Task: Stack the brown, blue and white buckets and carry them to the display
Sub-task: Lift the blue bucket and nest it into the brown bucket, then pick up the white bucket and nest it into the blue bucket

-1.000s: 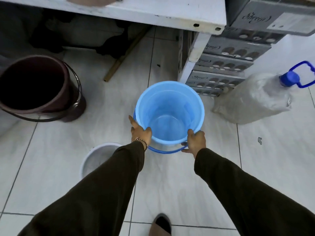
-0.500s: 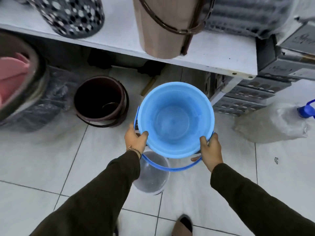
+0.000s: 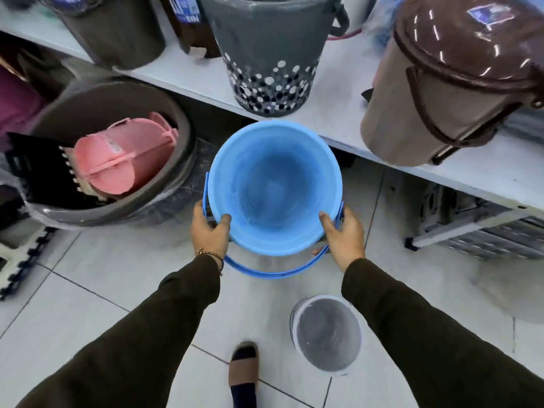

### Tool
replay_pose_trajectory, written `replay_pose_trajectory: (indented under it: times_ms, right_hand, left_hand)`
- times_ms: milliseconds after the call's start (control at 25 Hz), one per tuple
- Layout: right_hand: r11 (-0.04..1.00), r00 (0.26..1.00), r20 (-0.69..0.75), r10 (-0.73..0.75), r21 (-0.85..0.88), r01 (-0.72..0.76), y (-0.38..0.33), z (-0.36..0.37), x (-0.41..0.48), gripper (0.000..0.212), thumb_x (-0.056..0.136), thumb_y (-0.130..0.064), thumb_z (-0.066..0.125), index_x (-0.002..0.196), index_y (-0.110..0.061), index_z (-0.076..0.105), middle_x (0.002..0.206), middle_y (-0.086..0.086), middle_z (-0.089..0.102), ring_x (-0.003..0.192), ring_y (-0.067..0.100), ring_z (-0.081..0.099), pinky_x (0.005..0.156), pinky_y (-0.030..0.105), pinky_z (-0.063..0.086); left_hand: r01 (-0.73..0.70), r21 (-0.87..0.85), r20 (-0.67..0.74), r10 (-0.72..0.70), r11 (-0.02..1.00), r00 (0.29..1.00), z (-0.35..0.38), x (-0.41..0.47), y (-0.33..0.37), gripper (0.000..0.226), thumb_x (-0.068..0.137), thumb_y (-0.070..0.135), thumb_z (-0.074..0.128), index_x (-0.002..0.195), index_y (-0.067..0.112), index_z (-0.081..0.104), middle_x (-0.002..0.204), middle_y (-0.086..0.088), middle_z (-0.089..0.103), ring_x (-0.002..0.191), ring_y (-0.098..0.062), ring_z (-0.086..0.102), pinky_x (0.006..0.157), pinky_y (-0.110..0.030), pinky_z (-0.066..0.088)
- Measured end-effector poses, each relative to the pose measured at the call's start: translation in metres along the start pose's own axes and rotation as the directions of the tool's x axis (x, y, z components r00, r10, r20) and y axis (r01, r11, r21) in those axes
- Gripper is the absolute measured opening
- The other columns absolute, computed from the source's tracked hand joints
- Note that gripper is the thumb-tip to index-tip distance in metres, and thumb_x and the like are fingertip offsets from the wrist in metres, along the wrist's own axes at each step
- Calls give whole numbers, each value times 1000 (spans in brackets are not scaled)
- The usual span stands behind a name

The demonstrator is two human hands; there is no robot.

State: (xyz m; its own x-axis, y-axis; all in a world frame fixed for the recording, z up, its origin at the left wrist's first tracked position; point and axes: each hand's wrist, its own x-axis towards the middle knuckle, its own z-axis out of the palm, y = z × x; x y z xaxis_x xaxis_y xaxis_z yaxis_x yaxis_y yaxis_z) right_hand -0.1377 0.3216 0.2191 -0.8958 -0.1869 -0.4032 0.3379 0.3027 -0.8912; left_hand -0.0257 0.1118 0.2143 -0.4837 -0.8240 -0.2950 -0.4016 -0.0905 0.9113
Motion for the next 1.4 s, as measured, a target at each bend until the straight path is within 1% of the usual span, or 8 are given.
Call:
replay_pose_trajectory:
  times_ms: [160,360,520,680,800,1000,1200,1400]
  right_hand:
    - [994,994,-28,105,35,-104,21,47,38,44,90,-15,70,131,-10,55,121,5,62,67,19,74,48,34,61]
    - [989,989,-65,131,-60,-135,64,91,77,70,84,4,69,145,-18,42,126,2,59,110,19,61,94,40,56]
    - [963,962,43,269,17,-270,94,115,97,78,72,6,79,138,-16,44,125,6,61,109,28,64,92,45,57]
    - [906,894,178,410,28,-421,113,124,94,76,74,-3,81,139,-14,45,124,2,59,116,25,60,101,42,49]
    - [926,920,135,368,-136,-351,125,115,81,79,77,-21,82,146,-14,44,149,4,43,137,22,45,110,33,38]
    - [908,922,164,351,-301,-292,134,77,46,76,81,-40,76,147,-21,44,165,1,15,151,16,21,119,32,24]
    - [880,900,147,411,-322,-349,157,19,6,74,80,-38,78,145,-22,46,165,-1,13,150,18,24,114,29,25]
    - [824,896,25,443,-405,-396,230,-55,-33,85,83,-26,76,154,-19,29,162,9,21,144,29,35,114,35,31]
  left_hand:
    - [122,1,72,-122,993,990,-6,59,-30,40,90,6,64,127,11,49,91,-5,63,70,-21,67,47,-28,60]
    - [282,59,131,-288,958,949,16,124,-91,40,79,3,69,114,17,56,104,-14,67,98,-41,69,81,-57,59]
    - [329,112,139,-343,938,929,32,146,-127,60,59,7,64,114,25,47,110,-16,68,98,-40,68,88,-56,56]
    - [415,191,175,-447,890,877,24,140,-142,79,71,6,66,142,20,37,128,-14,62,113,-37,62,99,-51,52]
    - [297,411,164,-391,862,906,11,122,-145,81,83,17,70,151,12,26,154,-16,36,139,-35,40,115,-41,35]
    - [-17,758,205,-214,652,955,9,81,-145,87,85,42,63,153,18,15,163,-15,12,151,-34,12,121,-51,15]
    - [-239,738,346,-51,631,937,38,8,-140,76,88,37,58,152,17,22,161,-11,20,150,-34,14,123,-50,12]
    - [-237,515,489,-56,824,870,70,-85,-196,74,92,26,58,153,16,17,158,-8,28,144,-26,29,119,-32,22]
